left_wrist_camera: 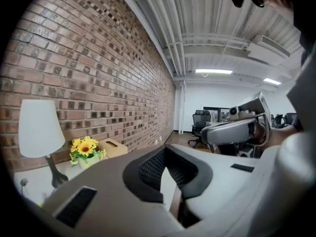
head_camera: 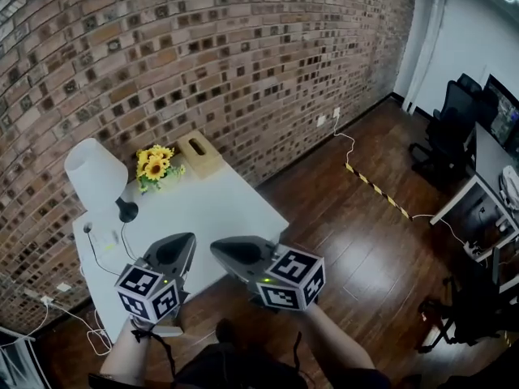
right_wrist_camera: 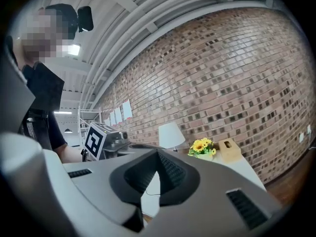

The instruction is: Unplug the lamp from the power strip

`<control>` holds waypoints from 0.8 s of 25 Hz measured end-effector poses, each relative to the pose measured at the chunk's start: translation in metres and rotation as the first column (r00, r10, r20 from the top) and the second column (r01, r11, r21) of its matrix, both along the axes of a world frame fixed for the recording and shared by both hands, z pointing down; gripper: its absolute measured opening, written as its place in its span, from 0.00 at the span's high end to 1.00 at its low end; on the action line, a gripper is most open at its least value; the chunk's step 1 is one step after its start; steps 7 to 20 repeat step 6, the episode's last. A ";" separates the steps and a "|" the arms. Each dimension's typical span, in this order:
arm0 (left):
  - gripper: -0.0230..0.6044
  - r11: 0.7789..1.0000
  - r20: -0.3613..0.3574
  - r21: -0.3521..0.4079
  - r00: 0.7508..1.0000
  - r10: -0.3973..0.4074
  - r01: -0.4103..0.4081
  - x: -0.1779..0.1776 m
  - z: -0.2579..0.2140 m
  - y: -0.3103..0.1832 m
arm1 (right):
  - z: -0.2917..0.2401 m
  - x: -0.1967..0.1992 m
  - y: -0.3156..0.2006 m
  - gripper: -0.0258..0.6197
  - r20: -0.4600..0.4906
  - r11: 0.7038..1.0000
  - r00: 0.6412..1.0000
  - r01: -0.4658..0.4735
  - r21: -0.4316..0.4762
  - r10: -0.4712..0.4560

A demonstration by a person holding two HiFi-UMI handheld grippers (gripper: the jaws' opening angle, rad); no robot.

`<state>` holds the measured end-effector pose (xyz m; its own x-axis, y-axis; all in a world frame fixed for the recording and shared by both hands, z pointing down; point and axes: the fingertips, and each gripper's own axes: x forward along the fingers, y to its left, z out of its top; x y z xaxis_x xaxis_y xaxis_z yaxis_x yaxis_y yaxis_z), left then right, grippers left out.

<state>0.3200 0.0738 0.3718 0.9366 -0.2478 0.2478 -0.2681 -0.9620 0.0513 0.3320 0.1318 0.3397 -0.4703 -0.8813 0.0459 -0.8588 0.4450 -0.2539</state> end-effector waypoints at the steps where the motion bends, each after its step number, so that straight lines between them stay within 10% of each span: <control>1: 0.94 1.000 -0.002 -0.008 1.000 0.013 -0.013 0.005 0.002 -0.003 | 0.000 0.005 -0.002 0.98 0.000 1.000 1.000 -0.021 0.000 0.021; 20: 0.94 0.997 -0.003 -0.042 0.998 0.065 -0.065 0.027 0.014 -0.024 | 0.009 0.022 -0.021 0.98 -0.010 0.996 0.996 -0.092 -0.019 0.092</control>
